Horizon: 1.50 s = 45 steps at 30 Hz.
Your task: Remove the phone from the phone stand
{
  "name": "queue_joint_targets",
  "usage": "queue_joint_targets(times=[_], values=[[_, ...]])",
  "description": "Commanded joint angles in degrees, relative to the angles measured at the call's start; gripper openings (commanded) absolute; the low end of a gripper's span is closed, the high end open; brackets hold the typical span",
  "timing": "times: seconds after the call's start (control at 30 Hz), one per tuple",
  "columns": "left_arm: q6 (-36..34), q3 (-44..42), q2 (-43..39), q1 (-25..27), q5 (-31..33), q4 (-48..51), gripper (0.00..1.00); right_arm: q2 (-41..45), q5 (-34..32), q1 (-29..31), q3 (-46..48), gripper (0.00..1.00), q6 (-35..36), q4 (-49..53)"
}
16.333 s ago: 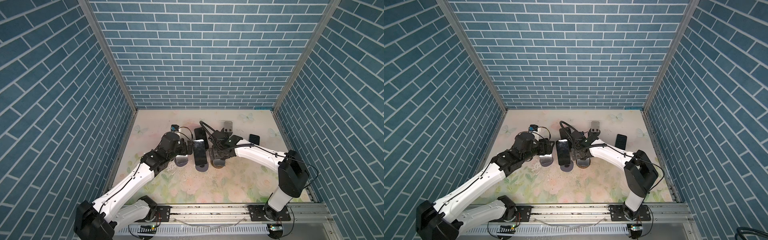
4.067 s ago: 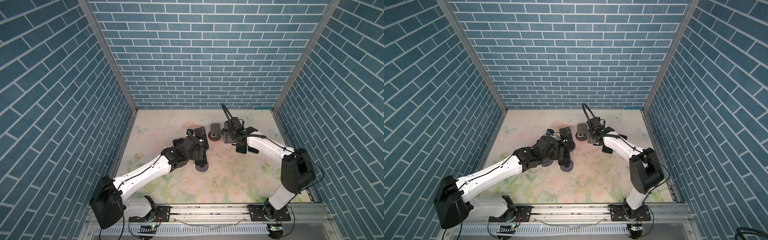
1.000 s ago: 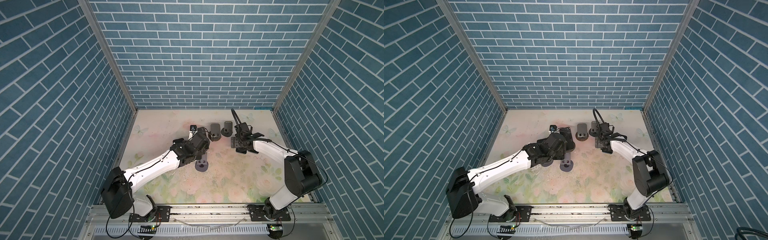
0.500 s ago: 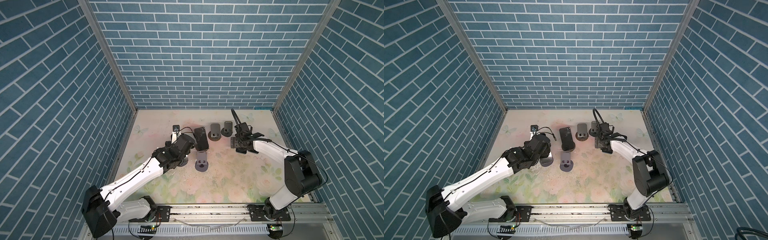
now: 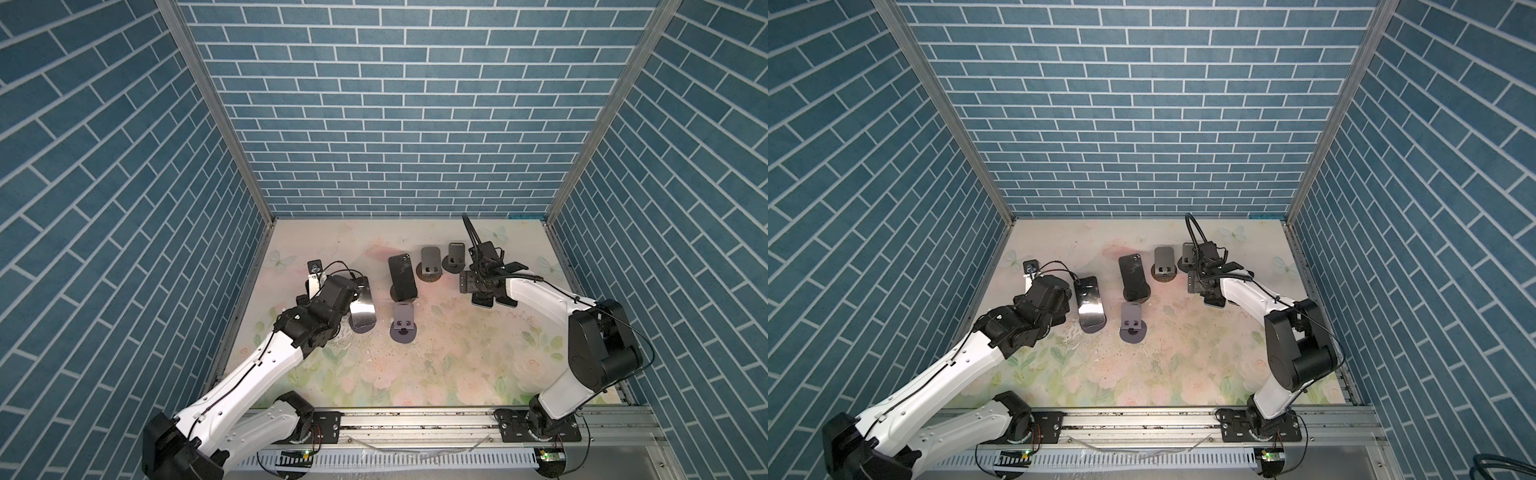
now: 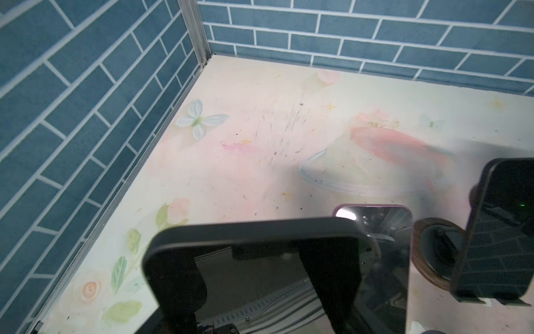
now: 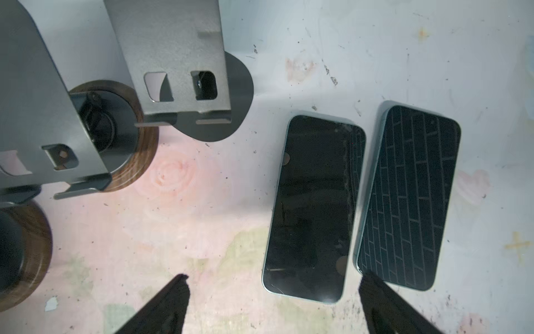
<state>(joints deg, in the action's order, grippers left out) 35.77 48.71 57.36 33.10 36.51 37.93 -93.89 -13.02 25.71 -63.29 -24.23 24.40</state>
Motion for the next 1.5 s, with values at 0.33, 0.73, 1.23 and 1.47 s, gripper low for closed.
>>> queue_joint_targets(times=[0.33,0.73,1.23,1.47], values=[[-3.4,-6.1,2.9,-10.3,-10.8,-9.2,0.59,0.3,2.7,-0.1,-3.8,0.93,-3.2,0.8],[-6.8,-7.8,9.3,-15.1,-14.5,-16.1,0.59,2.2,2.8,-0.1,-4.8,0.93,-3.2,2.2],[-14.3,-3.1,18.5,-17.3,-21.1,-19.5,0.58,3.6,1.8,-0.1,-3.5,0.93,-3.6,2.4],[-16.5,0.2,23.3,-17.9,-22.7,-19.5,0.58,4.2,1.5,-0.2,-3.3,0.93,-3.6,2.7]])
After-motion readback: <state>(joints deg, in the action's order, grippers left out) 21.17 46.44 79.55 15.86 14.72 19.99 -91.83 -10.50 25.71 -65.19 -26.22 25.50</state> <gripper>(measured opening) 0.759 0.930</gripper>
